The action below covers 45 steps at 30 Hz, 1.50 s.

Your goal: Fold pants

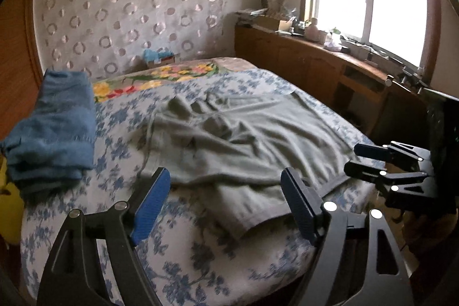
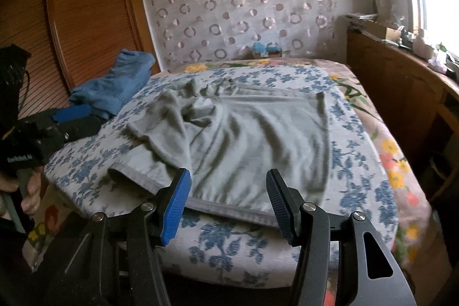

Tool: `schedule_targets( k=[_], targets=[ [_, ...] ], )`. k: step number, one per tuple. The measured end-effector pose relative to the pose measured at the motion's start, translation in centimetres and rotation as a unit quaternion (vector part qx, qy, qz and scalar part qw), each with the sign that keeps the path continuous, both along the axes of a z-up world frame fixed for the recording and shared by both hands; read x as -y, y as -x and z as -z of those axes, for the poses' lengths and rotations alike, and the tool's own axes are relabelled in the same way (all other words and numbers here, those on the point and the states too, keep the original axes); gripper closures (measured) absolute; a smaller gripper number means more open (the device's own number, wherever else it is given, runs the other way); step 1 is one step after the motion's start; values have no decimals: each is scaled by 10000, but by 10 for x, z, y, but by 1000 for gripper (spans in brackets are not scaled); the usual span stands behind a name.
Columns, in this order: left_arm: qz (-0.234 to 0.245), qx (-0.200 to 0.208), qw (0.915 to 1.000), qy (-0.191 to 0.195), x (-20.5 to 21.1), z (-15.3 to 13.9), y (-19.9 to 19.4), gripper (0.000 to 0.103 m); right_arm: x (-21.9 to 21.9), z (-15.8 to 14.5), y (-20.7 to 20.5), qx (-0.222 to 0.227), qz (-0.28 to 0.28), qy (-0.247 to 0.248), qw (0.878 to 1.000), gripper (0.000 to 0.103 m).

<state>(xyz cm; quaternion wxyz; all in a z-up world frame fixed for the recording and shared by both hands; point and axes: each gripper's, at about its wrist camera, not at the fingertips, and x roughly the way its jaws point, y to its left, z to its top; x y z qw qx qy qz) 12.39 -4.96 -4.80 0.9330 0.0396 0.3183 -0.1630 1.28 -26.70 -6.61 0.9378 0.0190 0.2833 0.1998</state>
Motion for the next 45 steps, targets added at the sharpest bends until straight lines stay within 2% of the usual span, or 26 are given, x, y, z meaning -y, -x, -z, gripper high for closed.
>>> schedule_targets(
  k=[6,13,19,25,32,34,37,40,45],
  targets=[
    [-114,-253,9996,-90,-8,22,-3,23,-19,8,-8,-118,-272,85,9995,62],
    [-56,-671,9974,-247,-5,50,-7,23,-34,16,-17,-240,-440,214,9985,64],
    [-75,-859,9960,-225,-7,61,-8,23,-38,16,-19,-307,-518,259,9978,68],
    [-73,-939,9954,-162,-9,68,-9,23,-49,18,-24,-313,-529,382,9974,77],
    [-73,-923,9956,-122,-10,68,-8,23,-57,22,-37,-349,-535,531,9965,79],
    [-72,-919,9957,-118,-10,67,-8,23,-57,24,-41,-385,-484,577,9964,82],
    [-73,-917,9957,-117,-10,67,-8,23,-59,23,-44,-417,-591,507,9961,92],
    [-80,-920,9957,-116,-11,67,-8,23,-59,22,-44,-355,-657,515,9959,98],
    [-120,-771,9969,-80,-12,56,-3,23,-51,10,-39,-84,-547,345,9979,99]
  ],
)
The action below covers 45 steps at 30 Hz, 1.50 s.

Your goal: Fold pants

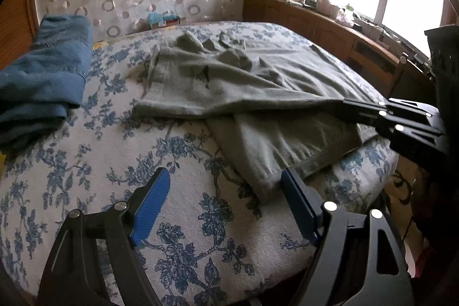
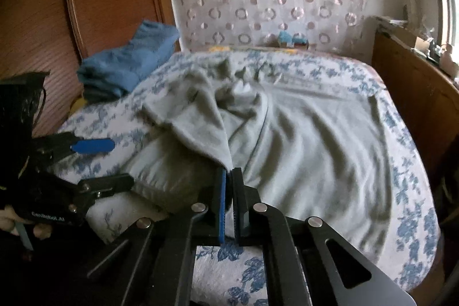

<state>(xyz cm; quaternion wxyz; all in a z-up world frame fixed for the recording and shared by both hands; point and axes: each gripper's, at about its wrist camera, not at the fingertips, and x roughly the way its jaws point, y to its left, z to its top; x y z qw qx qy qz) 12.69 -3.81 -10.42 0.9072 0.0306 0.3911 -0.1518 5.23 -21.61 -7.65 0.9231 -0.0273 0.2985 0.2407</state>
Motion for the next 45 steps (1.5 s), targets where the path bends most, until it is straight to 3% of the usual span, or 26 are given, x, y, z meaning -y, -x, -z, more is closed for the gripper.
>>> schedule_targets(
  k=[13,23,31,45],
  targets=[
    [-2,414,9991,114,-1,-33,9,23,31,-40,24,616,266,-220,9975,99],
    [18,525,9986,113,3,-40,12,23,51,-49,44,871,513,-124,9948,99],
    [36,592,9981,137,7,-46,12,23,68,-46,52,799,744,-116,9940,99],
    [103,586,9982,96,17,-48,9,23,82,-22,44,167,856,-21,9962,99]
  ],
)
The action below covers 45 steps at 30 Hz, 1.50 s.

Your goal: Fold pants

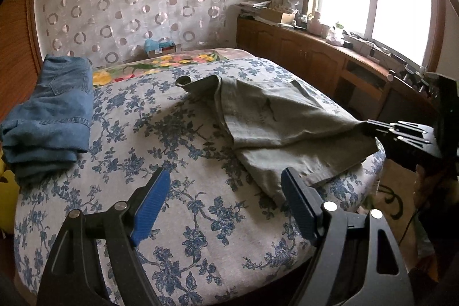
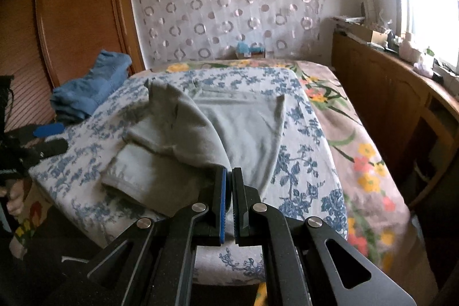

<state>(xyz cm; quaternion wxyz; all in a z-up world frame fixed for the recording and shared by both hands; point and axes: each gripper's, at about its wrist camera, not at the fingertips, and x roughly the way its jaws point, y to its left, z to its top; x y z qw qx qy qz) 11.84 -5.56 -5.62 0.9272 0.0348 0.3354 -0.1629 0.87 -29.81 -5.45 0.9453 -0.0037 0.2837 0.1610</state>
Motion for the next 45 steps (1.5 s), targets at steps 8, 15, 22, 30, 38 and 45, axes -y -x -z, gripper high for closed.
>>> schedule_targets(
  k=[8,15,22,30,38,45],
  targets=[
    [3,-20,10000,-18,3,-2,-2,23,10,3,-4,-217,75,-56,9997,99],
    [-36,78,10000,-28,0,-13,-6,23,18,-4,2,-192,126,-207,9995,83],
    [-30,236,9997,-42,-3,-31,-8,23,21,-22,9,80,-39,-402,9992,79],
    [-8,384,9992,-90,-7,-42,-18,23,-9,-28,-5,172,-475,-405,9979,64],
    [-58,387,9992,-116,-18,-41,-30,23,-41,-24,-39,18,-947,-203,9953,63],
    [-99,384,9992,-108,-35,-38,-40,23,-64,-20,-70,-282,-1295,-86,9911,63]
  ],
)
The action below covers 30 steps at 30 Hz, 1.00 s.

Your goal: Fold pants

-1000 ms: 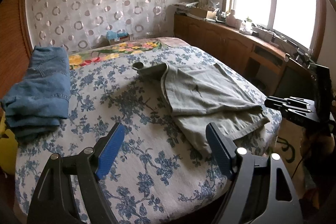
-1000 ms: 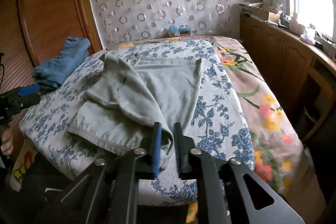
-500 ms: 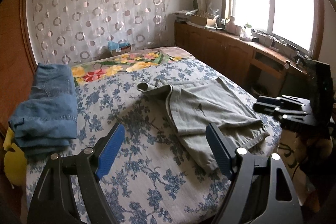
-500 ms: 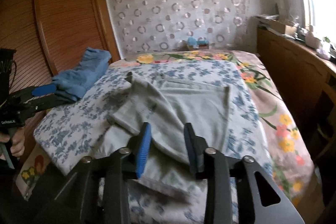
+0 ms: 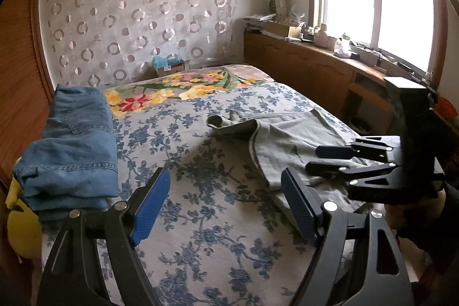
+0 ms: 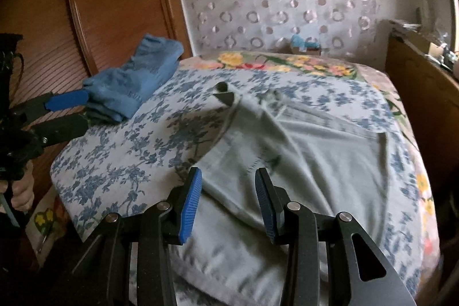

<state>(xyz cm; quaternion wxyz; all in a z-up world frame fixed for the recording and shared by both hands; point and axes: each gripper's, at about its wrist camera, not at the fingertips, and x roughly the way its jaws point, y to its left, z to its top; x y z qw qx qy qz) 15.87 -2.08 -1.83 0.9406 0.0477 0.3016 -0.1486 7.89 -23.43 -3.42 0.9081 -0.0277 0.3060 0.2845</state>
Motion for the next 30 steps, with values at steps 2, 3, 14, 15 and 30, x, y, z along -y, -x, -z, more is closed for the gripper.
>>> schedule_targets(
  k=[2,3,14,15,30],
  targets=[
    [-15,-16,10000,10,-4,2,-4,23,-11,3,-9,-68,-84,72,9999,63],
    [-24,-25,10000,14,-6,3,-5,23,-15,4,-11,-102,-115,108,9998,63],
    [-112,-192,9997,80,-25,21,-25,23,-54,10,-35,-318,-538,582,9963,63],
    [-119,-203,9997,88,-26,22,-26,23,-56,11,-36,-316,-560,643,9959,65],
    [-75,-272,9996,79,-20,28,-46,23,-28,-14,-50,13,-165,562,9983,101]
  ],
)
